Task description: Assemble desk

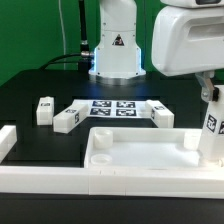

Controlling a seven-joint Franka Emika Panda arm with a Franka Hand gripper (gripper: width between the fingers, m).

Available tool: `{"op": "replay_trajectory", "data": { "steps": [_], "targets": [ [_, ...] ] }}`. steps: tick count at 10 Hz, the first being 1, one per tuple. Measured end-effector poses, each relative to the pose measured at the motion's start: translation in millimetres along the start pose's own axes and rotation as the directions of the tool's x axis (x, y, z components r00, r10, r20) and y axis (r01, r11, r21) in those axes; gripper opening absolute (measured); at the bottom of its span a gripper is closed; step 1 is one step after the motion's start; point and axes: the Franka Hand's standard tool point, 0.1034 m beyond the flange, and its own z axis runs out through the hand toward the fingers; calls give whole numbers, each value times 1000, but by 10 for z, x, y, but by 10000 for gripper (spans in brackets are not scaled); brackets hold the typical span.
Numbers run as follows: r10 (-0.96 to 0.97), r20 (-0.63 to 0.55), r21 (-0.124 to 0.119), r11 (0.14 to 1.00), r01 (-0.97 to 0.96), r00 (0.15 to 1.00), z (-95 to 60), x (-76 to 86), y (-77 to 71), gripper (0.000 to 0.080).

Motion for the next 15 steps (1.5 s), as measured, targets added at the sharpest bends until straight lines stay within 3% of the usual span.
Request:
{"op": "replay_trajectory", "data": {
  "steps": [3, 8, 10, 15],
  "targets": [
    [34, 0, 1, 999, -34, 999, 0, 0, 1, 290],
    [375, -1, 1, 927, -375, 927, 1, -1, 17, 291],
    [562, -14, 30, 827, -562, 827, 13, -32, 51, 291],
    [883, -12, 56, 469, -882, 469, 17, -78, 41, 291]
  ]
}}
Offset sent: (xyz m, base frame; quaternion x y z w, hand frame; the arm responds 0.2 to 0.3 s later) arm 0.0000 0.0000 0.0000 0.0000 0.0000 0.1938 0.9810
